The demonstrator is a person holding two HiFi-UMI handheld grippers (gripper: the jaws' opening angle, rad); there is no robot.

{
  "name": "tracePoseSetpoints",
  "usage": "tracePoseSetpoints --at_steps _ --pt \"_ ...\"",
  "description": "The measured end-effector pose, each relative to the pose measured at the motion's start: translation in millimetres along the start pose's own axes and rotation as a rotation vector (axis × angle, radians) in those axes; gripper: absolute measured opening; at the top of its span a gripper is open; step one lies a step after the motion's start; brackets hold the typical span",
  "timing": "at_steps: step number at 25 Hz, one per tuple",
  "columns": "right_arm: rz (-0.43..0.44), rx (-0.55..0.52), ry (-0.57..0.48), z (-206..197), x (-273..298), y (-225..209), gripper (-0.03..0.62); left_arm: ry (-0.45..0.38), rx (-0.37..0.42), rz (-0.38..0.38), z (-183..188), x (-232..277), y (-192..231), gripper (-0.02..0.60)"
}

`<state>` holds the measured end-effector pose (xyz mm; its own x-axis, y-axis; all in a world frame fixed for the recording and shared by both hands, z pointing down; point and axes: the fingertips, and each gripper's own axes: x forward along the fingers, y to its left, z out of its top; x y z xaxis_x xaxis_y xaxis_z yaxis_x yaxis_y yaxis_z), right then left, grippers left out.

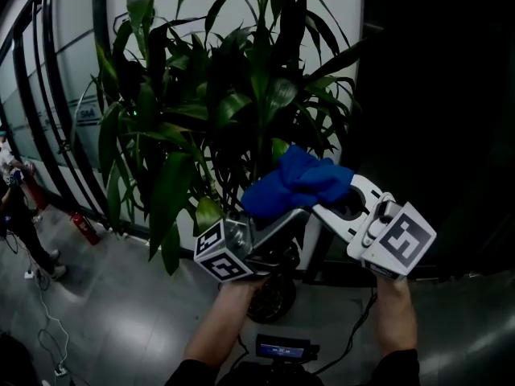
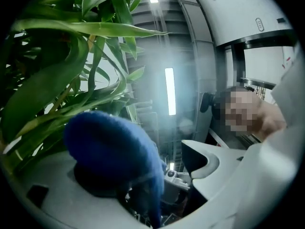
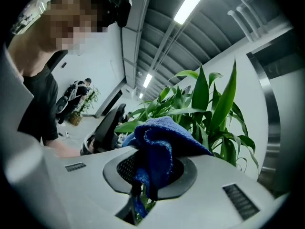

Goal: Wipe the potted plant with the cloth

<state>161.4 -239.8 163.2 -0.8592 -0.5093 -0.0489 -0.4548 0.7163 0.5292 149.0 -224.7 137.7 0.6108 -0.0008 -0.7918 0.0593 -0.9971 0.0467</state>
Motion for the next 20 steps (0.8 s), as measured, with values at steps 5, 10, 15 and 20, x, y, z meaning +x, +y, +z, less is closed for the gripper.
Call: tracePoseSetpoints --at_steps 5,10,15,20 --pt "0.006 -0.02 0.087 -19.1 -14.8 16.4 0.072 0.015 0.028 0.008 1.6 -1.3 0.4 0.407" --pt "-0.148 -0.02 -0.096 33.8 -46.9 -8.9 0.072 0.019 0.023 -0.002 2.3 -1.8 0.4 0.407" --pt "-0.281 -0.08 -0.321 100.9 -53.5 -49.9 0.072 0.006 0.006 -0.02 3.7 0.8 1.6 0.407" --pt "-0.151 -0.002 -0.298 102.1 5.1 -62.6 0.072 -0.005 -0.026 -0.022 -0.6 0.4 5.4 0.407"
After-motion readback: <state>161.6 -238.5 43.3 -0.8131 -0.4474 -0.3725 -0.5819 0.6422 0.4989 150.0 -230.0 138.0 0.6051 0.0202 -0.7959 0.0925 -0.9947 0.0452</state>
